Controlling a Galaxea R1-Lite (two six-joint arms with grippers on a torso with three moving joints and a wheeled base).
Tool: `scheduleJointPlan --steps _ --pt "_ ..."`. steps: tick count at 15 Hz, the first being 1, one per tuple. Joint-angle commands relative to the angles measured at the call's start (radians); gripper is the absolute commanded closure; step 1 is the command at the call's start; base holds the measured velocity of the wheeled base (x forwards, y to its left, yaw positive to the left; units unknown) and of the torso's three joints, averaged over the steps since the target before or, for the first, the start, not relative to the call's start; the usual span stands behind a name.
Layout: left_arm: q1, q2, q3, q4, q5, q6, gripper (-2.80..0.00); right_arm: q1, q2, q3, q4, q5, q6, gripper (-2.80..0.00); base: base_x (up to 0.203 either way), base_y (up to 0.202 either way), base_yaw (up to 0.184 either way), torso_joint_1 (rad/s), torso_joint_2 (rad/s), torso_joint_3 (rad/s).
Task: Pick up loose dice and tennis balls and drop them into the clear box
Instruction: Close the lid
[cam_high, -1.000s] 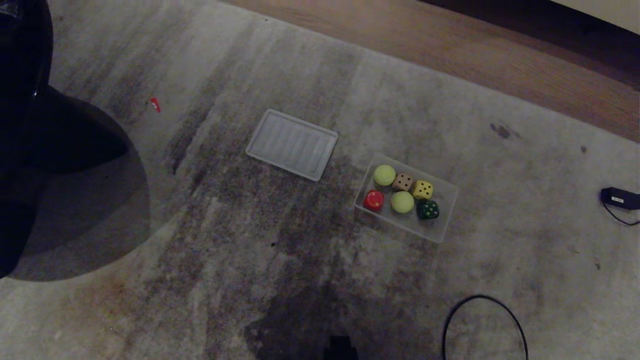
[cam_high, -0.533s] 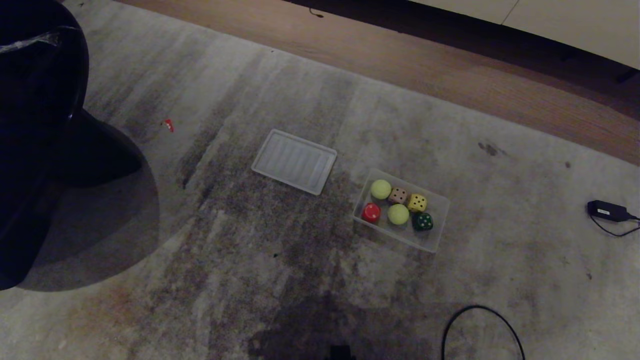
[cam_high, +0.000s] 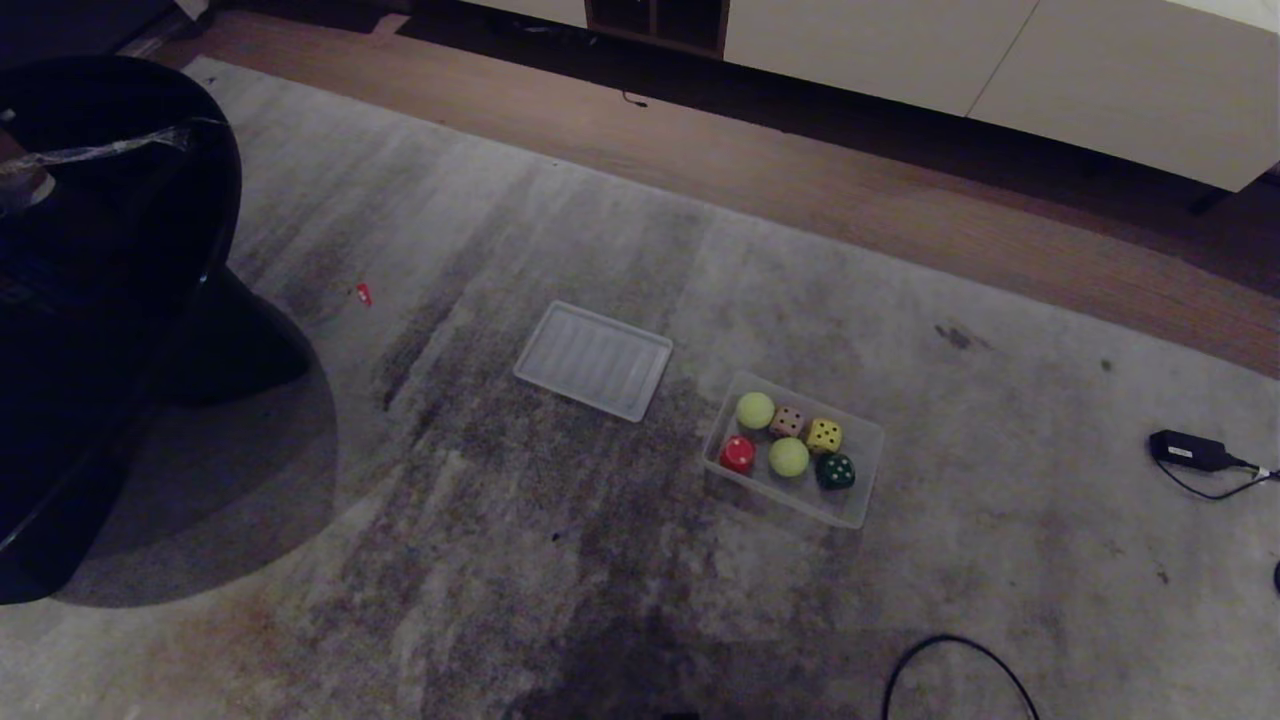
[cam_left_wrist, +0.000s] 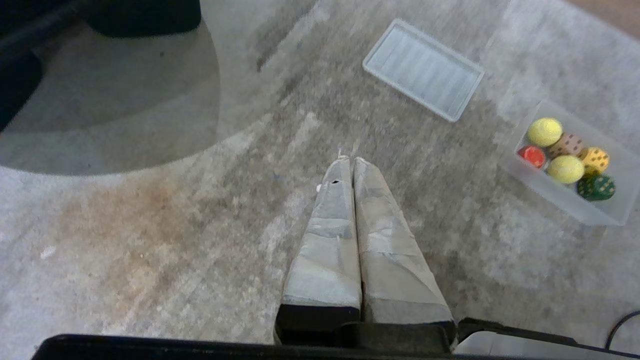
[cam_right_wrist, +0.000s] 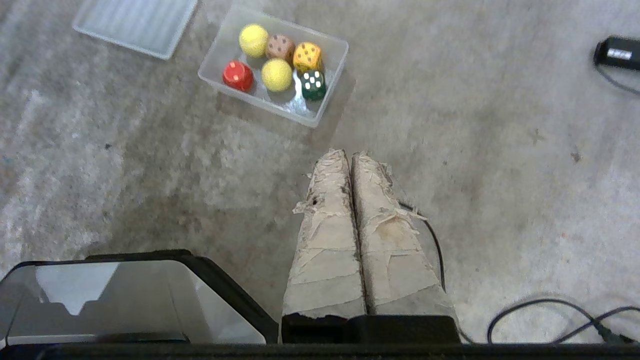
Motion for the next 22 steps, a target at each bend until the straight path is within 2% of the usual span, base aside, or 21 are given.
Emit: scheduleJointPlan --steps 1,22 --pt "0.0 0.002 0.002 0.0 0.001 -0.001 0.0 0.0 0.002 0.0 0.001 0.0 0.001 0.0 0.0 0.0 0.0 0.004 0.0 0.215" --pt "0.0 0.002 0.002 0.0 0.001 -0.003 0.0 0.0 0.002 0.0 0.001 0.0 -0.002 0.0 0.0 0.0 0.0 0.002 0.0 0.202"
